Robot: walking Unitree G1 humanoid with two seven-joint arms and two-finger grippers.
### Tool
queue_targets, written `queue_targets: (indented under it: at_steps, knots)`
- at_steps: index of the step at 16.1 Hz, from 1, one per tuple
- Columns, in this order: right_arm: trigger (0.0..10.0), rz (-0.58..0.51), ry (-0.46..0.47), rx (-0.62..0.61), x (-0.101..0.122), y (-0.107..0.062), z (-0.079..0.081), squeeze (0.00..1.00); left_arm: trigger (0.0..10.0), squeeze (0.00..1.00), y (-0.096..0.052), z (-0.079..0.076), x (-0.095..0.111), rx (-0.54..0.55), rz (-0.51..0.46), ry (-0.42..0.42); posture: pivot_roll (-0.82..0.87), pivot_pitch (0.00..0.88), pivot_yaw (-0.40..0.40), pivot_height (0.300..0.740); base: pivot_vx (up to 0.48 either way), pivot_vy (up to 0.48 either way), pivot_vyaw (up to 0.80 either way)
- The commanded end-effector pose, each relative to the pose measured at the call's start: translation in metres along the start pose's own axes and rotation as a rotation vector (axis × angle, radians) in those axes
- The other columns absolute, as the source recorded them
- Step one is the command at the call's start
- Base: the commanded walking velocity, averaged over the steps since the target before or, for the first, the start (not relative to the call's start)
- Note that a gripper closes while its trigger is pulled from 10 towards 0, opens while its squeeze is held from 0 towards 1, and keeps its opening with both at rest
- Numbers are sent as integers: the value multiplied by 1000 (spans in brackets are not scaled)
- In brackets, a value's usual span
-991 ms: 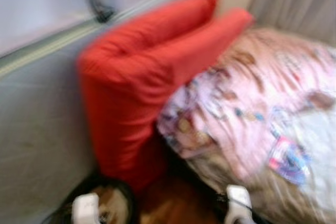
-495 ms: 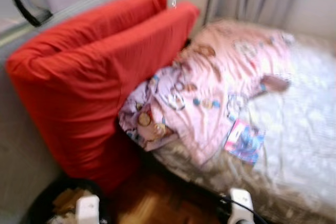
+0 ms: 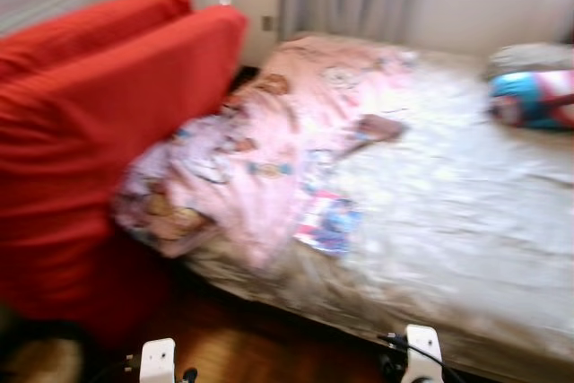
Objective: Clean up the room
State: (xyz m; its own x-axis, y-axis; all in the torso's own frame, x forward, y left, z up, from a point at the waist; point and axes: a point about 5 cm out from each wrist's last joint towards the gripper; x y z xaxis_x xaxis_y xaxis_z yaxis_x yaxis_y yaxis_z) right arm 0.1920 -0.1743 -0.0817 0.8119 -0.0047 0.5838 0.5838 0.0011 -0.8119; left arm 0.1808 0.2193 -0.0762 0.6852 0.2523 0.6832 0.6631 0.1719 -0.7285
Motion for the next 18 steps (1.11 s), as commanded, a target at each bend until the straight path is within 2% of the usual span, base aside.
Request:
queue_targets:
  at_steps: [1,10,18]
  knots:
    - [10000,-2,11,18,0,1,8,0,10000,0,-3,8,-7,21,26,12,201,109,-44,740,0,-368,0]
    - [10000,-4,5,15,1,1,8,0,10000,0,-2,6,-7,11,28,16,186,112,-46,740,0,-370,0]
    - [10000,-2,-1,13,-1,0,6,0,10000,0,-3,3,-9,3,33,23,176,75,-50,740,0,-368,0]
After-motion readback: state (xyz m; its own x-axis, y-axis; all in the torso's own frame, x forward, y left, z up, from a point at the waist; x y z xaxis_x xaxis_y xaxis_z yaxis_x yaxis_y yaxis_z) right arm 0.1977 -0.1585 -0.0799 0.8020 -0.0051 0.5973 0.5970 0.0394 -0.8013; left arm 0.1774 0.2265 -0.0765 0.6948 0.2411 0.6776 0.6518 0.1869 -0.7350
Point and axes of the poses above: a point about 5 cm out from each wrist's last joint towards the gripper, its own y axis pointing out of the wrist towards the gripper, its own x axis along the axis of the wrist's last joint, z = x × y, and after that the axes turned 8 degrees about -y, right-handed
